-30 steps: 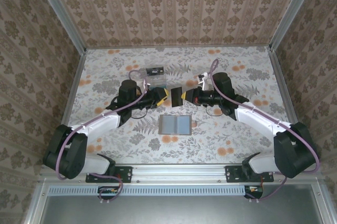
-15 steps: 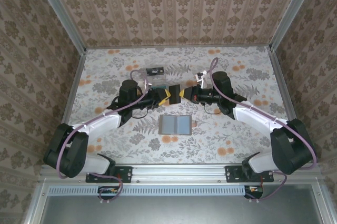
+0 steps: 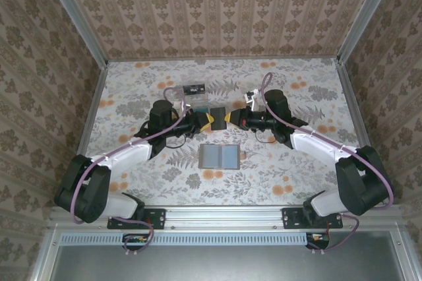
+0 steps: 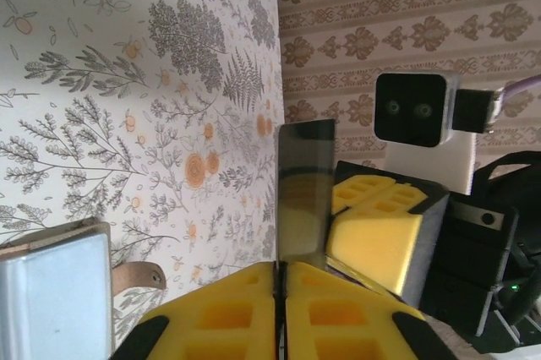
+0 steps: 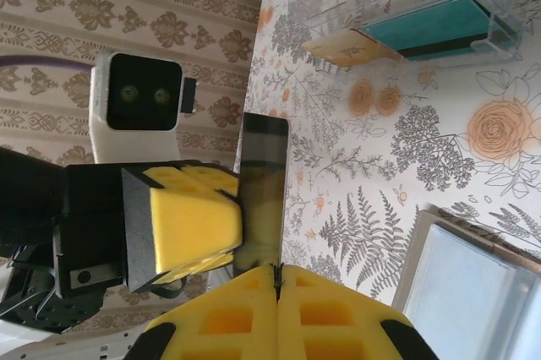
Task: Take the credit cards out of the card holder
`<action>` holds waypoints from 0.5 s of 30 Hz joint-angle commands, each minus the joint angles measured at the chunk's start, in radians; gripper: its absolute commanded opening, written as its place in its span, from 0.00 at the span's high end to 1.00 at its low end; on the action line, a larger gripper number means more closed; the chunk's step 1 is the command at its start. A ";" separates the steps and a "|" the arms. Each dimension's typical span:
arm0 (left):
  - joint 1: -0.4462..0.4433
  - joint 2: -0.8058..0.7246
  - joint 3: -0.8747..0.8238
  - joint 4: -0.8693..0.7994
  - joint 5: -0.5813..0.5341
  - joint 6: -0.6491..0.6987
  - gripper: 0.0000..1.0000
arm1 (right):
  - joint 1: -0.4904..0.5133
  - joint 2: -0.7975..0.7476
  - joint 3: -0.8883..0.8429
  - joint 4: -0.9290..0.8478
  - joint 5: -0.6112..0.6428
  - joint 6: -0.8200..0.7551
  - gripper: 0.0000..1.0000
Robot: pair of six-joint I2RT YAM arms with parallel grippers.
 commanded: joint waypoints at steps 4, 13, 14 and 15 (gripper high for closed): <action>-0.009 -0.033 0.034 -0.007 0.018 0.028 1.00 | 0.000 0.007 -0.009 -0.004 -0.016 -0.009 0.81; 0.047 -0.100 0.158 -0.470 -0.003 0.349 1.00 | -0.007 -0.073 -0.003 -0.185 0.071 -0.119 0.11; 0.055 -0.103 0.191 -0.559 -0.021 0.421 1.00 | -0.009 -0.086 -0.003 -0.203 0.082 -0.129 0.07; 0.059 -0.102 0.220 -0.629 -0.043 0.484 1.00 | -0.010 -0.097 -0.004 -0.221 0.096 -0.138 0.03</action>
